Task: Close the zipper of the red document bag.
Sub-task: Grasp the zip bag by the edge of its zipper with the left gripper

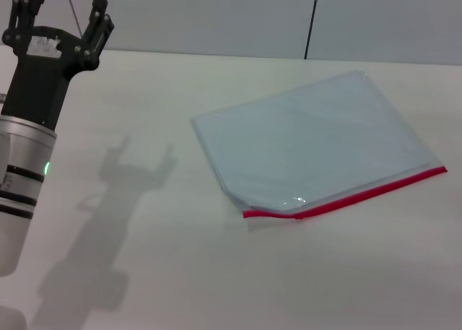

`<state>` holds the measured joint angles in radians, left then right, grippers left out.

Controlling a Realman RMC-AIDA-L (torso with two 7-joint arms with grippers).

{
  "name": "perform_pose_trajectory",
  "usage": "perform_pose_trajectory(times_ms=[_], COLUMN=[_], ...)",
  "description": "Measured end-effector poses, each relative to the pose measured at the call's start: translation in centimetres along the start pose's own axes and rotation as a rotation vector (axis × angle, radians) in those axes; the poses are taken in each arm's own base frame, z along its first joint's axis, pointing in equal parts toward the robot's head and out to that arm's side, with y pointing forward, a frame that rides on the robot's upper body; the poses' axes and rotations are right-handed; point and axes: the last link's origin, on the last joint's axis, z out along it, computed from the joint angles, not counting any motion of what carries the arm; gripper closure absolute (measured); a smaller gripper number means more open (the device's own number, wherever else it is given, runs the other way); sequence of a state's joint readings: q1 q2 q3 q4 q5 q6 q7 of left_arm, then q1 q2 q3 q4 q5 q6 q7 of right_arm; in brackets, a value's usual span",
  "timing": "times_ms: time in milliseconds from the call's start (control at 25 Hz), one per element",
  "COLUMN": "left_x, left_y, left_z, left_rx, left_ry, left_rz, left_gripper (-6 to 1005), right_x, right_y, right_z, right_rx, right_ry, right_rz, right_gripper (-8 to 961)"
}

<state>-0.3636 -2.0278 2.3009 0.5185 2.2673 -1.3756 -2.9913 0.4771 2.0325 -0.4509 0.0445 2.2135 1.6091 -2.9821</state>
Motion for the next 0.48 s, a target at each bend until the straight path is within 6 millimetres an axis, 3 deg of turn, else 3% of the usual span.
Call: perform_pose_trajectory(times_ms=[480], left_x=[-0.05], left_y=[0.16], left_z=[0.06], left_rx=[-0.005], left_ry=[-0.004], left_rz=[-0.004], left_gripper=[167], right_x=[0.00], right_y=[0.01], right_z=[0.00], right_rx=[-0.001], right_ry=[0.000], right_rz=[0.000], right_gripper=[67])
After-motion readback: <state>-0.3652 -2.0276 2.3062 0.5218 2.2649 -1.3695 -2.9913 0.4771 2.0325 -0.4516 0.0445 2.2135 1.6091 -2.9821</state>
